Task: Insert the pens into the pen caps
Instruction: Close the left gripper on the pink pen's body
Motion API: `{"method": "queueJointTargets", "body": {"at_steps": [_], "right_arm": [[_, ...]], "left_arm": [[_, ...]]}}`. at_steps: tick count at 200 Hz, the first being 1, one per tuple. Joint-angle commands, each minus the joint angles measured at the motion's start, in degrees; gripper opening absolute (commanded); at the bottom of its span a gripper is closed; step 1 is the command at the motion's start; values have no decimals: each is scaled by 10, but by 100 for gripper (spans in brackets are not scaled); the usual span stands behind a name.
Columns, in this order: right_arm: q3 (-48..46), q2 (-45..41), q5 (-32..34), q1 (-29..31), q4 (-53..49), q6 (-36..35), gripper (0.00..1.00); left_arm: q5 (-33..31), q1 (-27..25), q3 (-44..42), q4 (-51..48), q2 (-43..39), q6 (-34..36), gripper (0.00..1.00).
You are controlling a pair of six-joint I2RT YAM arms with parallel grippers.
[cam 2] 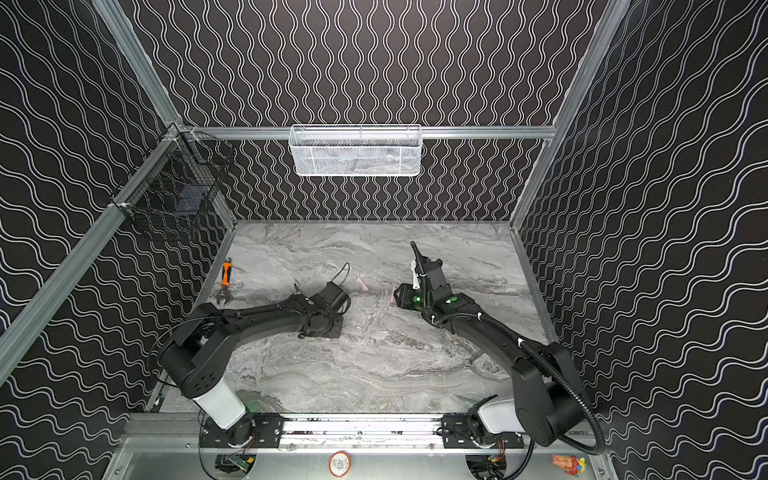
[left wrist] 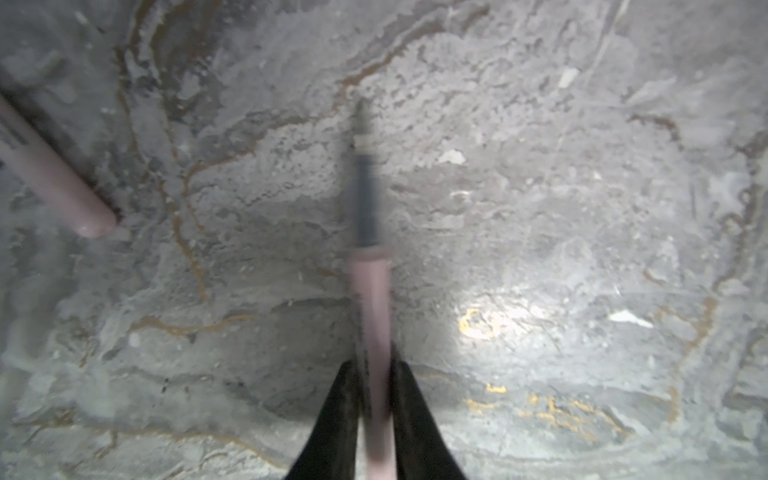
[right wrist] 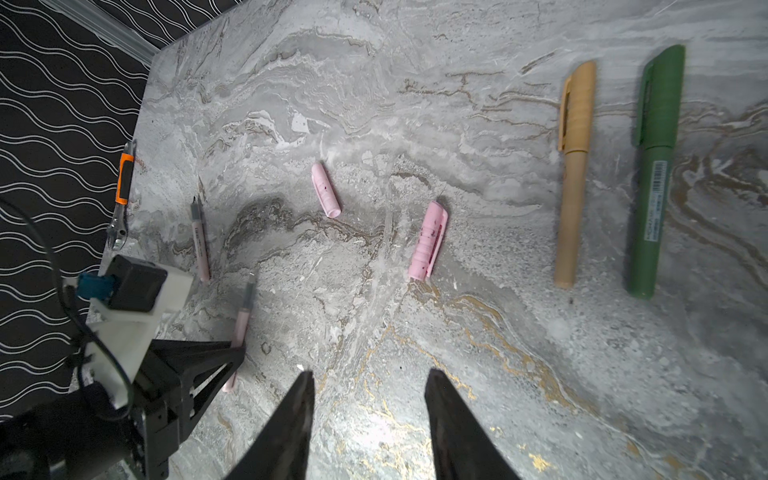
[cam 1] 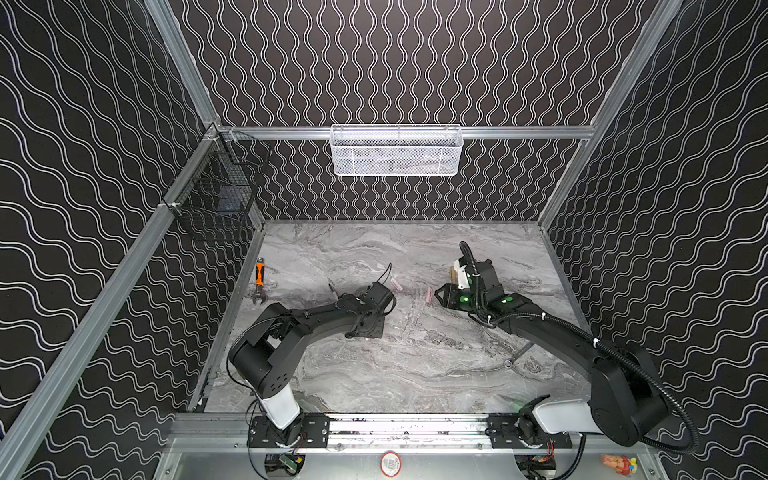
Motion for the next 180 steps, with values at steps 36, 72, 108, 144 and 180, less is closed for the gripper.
{"method": "queueJointTargets", "body": {"at_steps": [36, 72, 108, 144, 180], "right_arm": [[4, -2, 7, 0, 7, -1, 47], [8, -1, 12, -1, 3, -4, 47], [14, 1, 12, -2, -1, -3, 47], [20, 2, 12, -2, -7, -4, 47], [25, 3, 14, -3, -11, -6, 47]], "left_arm": [[-3, -33, 0, 14, -6, 16, 20], [-4, -41, 2, 11, -7, 24, 21], [-11, -41, 13, -7, -2, 39, 25], [-2, -41, 24, -25, 1, 61, 31], [-1, -41, 44, -51, 4, 83, 36]]}}
